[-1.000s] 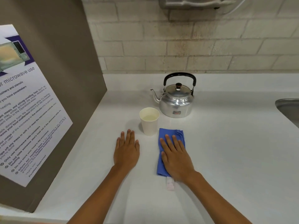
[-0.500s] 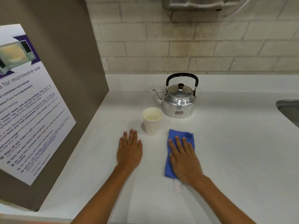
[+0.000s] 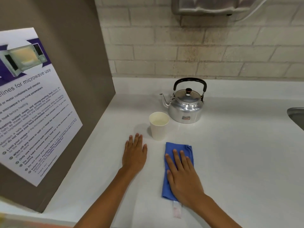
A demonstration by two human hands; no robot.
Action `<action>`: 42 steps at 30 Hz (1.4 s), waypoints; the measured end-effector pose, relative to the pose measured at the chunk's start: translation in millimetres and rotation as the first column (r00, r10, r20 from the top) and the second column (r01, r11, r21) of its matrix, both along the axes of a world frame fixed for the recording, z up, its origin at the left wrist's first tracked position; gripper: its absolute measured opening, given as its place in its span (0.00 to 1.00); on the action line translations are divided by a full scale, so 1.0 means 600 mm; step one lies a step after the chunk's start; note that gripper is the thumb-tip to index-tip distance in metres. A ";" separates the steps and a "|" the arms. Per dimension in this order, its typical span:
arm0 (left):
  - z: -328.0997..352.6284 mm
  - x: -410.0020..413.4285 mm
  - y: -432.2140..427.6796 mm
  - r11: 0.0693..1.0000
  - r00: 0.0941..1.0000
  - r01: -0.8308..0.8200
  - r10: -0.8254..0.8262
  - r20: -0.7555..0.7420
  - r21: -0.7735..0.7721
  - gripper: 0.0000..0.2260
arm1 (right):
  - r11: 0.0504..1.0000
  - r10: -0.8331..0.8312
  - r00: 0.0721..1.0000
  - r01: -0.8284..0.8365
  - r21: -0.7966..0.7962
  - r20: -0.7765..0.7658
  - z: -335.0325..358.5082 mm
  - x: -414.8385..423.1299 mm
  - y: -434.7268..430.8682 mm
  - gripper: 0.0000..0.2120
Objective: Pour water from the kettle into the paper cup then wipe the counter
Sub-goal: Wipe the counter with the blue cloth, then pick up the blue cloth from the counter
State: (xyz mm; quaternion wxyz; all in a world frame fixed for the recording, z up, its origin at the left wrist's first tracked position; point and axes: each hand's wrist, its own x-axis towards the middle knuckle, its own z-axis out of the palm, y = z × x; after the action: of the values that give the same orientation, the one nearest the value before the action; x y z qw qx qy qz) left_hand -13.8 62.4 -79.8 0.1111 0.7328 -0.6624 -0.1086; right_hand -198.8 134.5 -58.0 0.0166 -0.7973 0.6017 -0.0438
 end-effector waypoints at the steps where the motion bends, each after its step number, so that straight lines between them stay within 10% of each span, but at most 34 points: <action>1: 0.002 0.003 -0.003 1.000 0.999 0.002 -0.002 -0.041 0.008 0.23 | 0.999 0.033 0.999 -0.032 -0.005 0.023 0.001 0.021 0.008 0.30; 9: 0.034 0.005 0.017 0.977 0.860 -0.160 0.067 -0.507 -0.142 0.16 | 0.963 0.269 0.963 -0.269 0.030 0.006 0.008 0.098 0.015 0.23; 16: 0.076 0.023 0.009 0.989 0.953 0.015 0.030 -0.301 0.146 0.21 | 0.803 0.573 0.774 -0.596 0.002 0.270 -0.009 0.086 -0.036 0.23; 23: 0.094 0.039 0.000 0.946 0.936 0.129 -0.017 -0.351 0.297 0.17 | 0.886 0.360 0.664 -0.463 -0.017 0.655 -0.004 0.079 -0.024 0.16; 35: 0.200 0.073 0.014 0.948 0.789 0.237 -0.059 -0.611 0.214 0.13 | 0.851 -0.090 0.360 -0.456 0.259 0.929 0.023 0.095 -0.032 0.40; 42: 0.258 0.121 -0.016 0.989 0.789 0.109 -0.027 -0.614 0.096 0.11 | 0.715 -0.256 0.380 -0.544 0.439 0.889 0.055 0.107 -0.063 0.17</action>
State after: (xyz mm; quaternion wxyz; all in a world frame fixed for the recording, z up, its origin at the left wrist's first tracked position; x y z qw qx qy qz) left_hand 58.8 53.1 75.1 0.2687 0.6395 -0.6087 -0.3852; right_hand -134.6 96.9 -25.0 0.6374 -0.6229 0.3792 -0.2487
